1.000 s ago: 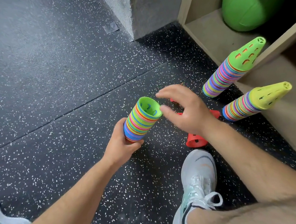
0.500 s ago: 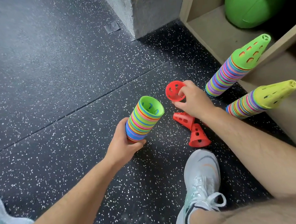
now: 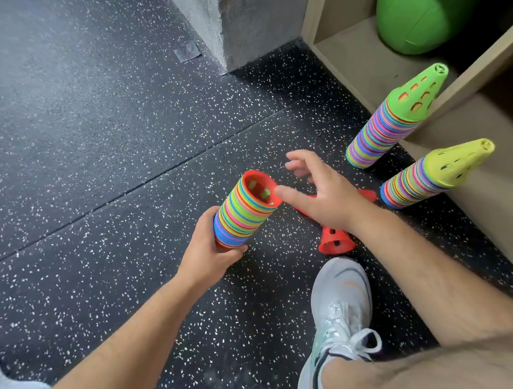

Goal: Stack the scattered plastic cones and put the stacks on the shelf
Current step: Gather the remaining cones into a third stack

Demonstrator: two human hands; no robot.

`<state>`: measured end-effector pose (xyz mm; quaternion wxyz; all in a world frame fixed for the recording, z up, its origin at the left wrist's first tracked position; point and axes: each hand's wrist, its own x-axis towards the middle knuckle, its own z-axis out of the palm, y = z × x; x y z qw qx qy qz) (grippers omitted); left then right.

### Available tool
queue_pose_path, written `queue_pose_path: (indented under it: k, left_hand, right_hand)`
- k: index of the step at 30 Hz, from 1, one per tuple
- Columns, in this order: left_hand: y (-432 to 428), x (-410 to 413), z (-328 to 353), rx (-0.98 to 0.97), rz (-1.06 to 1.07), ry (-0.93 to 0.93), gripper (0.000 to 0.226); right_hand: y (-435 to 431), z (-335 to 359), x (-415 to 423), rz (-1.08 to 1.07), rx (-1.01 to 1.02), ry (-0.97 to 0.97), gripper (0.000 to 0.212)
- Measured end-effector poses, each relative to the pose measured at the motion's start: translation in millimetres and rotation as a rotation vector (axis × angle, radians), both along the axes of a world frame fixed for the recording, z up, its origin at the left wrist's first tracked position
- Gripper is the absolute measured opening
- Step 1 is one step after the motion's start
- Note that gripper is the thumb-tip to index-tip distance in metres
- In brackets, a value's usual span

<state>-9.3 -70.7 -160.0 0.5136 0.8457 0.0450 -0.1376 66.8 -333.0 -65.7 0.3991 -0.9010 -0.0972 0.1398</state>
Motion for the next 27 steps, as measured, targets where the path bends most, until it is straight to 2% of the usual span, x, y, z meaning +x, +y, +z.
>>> queue_pose_path:
  k: [2, 4, 5, 10, 12, 13, 17, 21, 24, 27]
  left_hand:
    - [-1, -1, 0, 0.012, -0.010, -0.001, 0.075]
    - [0, -1, 0, 0.028, -0.016, -0.009, 0.075]
    - [-1, -2, 0, 0.034, -0.024, -0.011, 0.077]
    - [-3, -3, 0, 0.086, -0.055, -0.027, 0.081]
    - [-4, -3, 0, 0.092, -0.057, -0.028, 0.082]
    - [-4, -3, 0, 0.092, -0.057, -0.029, 0.081]
    - [-3, -2, 0, 0.095, -0.058, -0.035, 0.081]
    - [-3, -2, 0, 0.087, -0.055, -0.047, 0.079]
    - [-4, -1, 0, 0.086, -0.065, -0.040, 0.079]
    - [-4, -2, -2, 0.104, -0.072, -0.047, 0.081]
  right_hand:
    - [-18, -18, 0, 0.001, -0.254, -0.014, 0.073]
    - [-30, -36, 1, 0.124, -0.602, -0.005, 0.075]
    - [-34, -44, 1, 0.167, -0.710, 0.007, 0.074]
    - [-34, -69, 6, 0.204, -0.850, 0.017, 0.066]
    - [-33, -70, 7, 0.199, -0.813, 0.007, 0.061]
    - [-33, -68, 8, 0.168, -0.727, 0.004, 0.059]
    - [-32, -31, 14, -0.130, -0.170, -0.004, 0.043]
    - [-21, 14, 9, -0.215, 0.114, -0.011, 0.048]
    - [-8, 29, 0, -0.138, 0.200, 0.002, 0.049]
    - [13, 22, -6, -0.051, 0.046, -0.024, 0.050]
